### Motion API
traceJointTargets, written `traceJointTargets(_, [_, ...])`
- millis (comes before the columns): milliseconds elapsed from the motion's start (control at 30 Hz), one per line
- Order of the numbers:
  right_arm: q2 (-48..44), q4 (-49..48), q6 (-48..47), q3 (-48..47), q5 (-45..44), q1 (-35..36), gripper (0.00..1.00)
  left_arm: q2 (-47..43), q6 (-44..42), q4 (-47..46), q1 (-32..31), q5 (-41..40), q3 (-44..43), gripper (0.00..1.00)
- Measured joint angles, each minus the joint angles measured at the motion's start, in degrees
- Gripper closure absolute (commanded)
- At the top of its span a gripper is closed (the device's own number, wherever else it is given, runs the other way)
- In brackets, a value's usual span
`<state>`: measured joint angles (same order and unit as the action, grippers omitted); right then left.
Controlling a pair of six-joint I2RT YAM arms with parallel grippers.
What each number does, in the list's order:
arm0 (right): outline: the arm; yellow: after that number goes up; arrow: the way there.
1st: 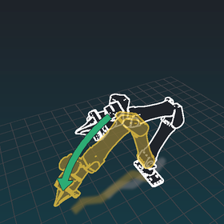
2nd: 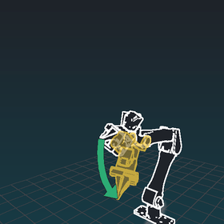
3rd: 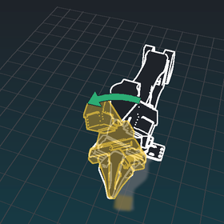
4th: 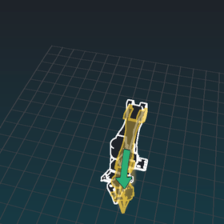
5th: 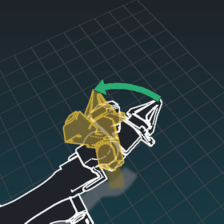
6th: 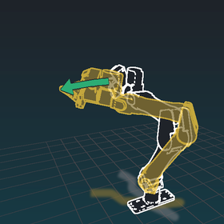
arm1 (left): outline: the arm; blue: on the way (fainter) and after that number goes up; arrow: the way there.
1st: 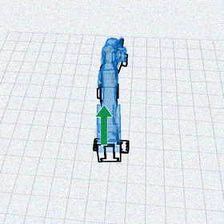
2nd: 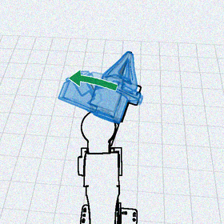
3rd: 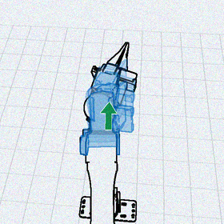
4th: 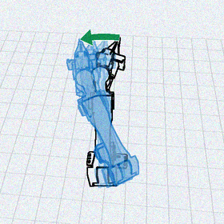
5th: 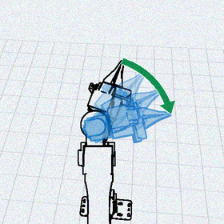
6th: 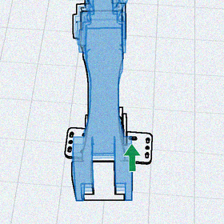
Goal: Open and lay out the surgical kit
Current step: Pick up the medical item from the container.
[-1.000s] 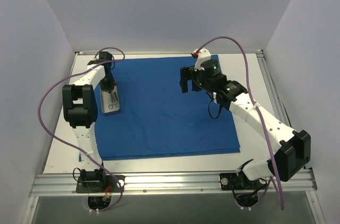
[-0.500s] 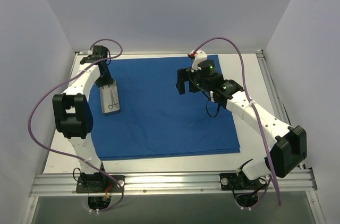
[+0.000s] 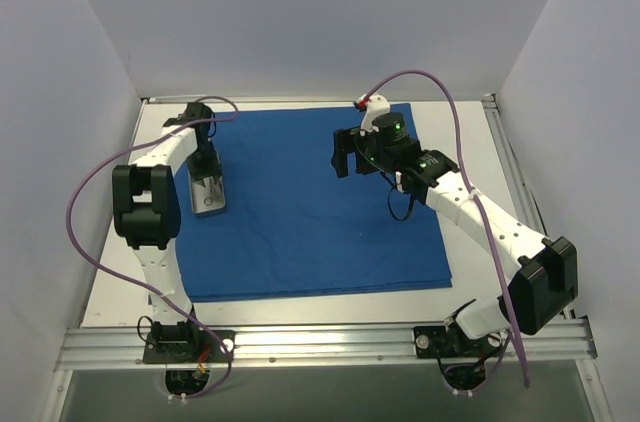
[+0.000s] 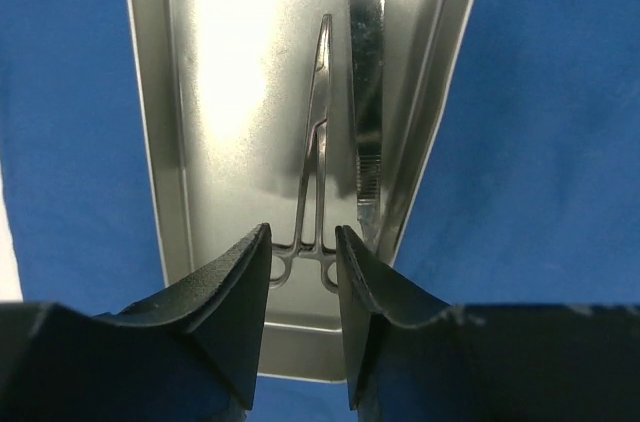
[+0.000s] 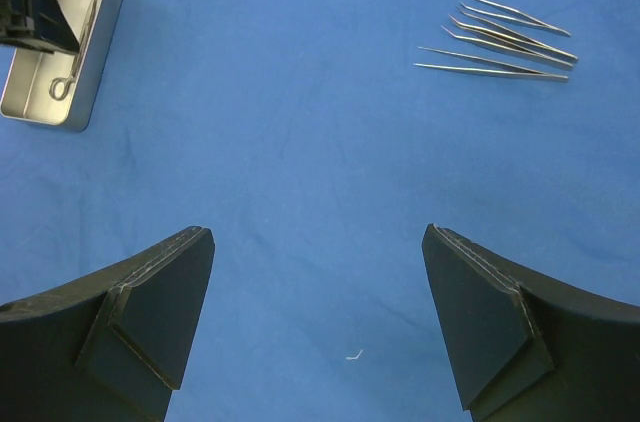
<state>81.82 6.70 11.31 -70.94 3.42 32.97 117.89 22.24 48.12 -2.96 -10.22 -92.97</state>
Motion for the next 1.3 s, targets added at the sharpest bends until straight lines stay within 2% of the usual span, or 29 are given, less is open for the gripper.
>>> traceJointTargets(533, [-0.1, 0.0, 0.0, 0.1, 0.0, -0.1, 0.1, 3.1, 0.0, -0.2, 0.0, 0.5, 0.7, 0.55])
traceJointTargets(600, [-0.2, 0.0, 0.0, 0.1, 0.0, -0.3, 0.1, 3.1, 0.1, -0.4, 0.0, 0.8, 0.9, 0.59])
traceJointTargets(700, [-0.5, 0.0, 0.0, 0.2, 0.0, -0.3, 0.1, 3.1, 0.5, -1.1, 0.0, 1.5, 1.2, 0.69])
traceJointTargets(733, [-0.6, 0.0, 0.0, 0.3, 0.0, -0.3, 0.11, 3.1, 0.6, -1.2, 0.0, 1.6, 1.2, 0.77])
traceJointTargets(833, [-0.8, 0.0, 0.0, 0.3, -0.1, -0.3, 0.11, 3.1, 0.9, -1.3, 0.0, 1.6, 1.2, 0.84])
traceJointTargets(933, [-1.0, 0.0, 0.0, 0.3, -0.2, -0.3, 0.1, 3.1, 0.9, -1.3, 0.0, 1.4, 1.2, 0.96])
traceJointTargets(1300, [-1.6, 0.0, 0.0, 0.5, -0.4, -0.4, 0.11, 0.7, 0.7, -0.5, 0.3, -0.1, 2.6, 0.98])
